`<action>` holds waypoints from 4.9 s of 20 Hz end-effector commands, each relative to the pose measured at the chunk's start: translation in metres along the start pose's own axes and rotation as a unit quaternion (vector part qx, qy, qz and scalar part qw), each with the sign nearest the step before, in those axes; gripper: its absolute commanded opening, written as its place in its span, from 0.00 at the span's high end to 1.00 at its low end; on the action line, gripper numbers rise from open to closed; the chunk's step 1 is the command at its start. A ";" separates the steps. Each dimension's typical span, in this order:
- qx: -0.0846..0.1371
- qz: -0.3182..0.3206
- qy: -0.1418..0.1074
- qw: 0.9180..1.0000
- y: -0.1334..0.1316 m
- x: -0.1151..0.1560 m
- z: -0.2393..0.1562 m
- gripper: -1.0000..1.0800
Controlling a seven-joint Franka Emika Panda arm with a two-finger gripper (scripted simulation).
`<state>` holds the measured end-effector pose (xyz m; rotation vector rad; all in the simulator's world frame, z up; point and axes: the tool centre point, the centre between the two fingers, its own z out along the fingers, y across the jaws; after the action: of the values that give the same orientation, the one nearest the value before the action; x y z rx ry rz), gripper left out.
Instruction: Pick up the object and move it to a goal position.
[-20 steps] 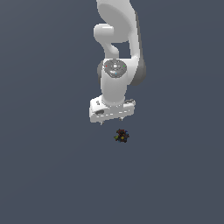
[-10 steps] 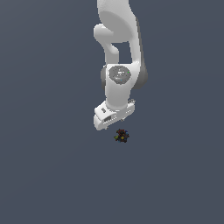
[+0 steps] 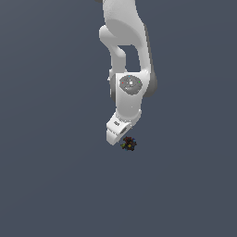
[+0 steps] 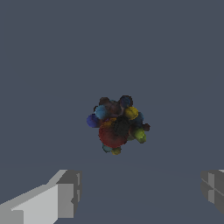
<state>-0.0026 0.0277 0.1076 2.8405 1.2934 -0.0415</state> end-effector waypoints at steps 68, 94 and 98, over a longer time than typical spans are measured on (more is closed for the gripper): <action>-0.004 -0.248 0.019 0.969 0.012 0.005 0.012 1.00; -0.001 -0.248 0.018 0.968 0.129 -0.097 -0.246 1.00; -0.001 -0.248 0.018 0.969 0.143 -0.107 -0.274 1.00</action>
<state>0.0380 -0.1332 0.3748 2.4480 1.9705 0.0044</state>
